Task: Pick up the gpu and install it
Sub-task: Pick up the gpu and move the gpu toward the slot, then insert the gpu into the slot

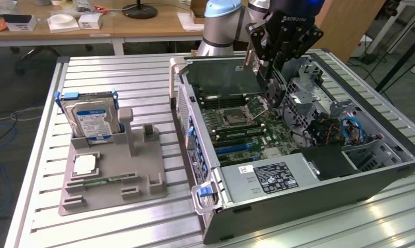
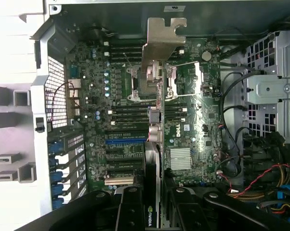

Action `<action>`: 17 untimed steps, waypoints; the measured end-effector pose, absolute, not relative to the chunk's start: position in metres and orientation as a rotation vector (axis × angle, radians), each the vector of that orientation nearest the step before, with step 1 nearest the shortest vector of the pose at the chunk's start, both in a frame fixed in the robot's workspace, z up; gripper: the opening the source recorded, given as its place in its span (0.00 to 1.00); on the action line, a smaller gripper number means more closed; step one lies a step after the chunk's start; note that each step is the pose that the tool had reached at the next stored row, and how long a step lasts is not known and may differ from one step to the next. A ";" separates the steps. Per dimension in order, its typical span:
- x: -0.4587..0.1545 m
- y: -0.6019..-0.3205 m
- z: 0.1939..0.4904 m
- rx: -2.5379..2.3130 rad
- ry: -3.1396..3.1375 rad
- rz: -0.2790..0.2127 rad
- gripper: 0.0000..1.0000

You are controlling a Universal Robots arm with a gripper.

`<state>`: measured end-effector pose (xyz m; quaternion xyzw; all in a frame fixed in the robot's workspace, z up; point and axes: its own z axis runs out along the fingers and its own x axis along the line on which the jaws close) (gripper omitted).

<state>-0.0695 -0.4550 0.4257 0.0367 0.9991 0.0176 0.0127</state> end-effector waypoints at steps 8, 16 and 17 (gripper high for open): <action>-0.065 -0.455 0.426 0.114 3.114 0.055 0.26; -0.063 -0.455 0.426 0.114 3.114 0.055 0.26; -0.063 -0.455 0.426 0.114 3.114 0.055 0.26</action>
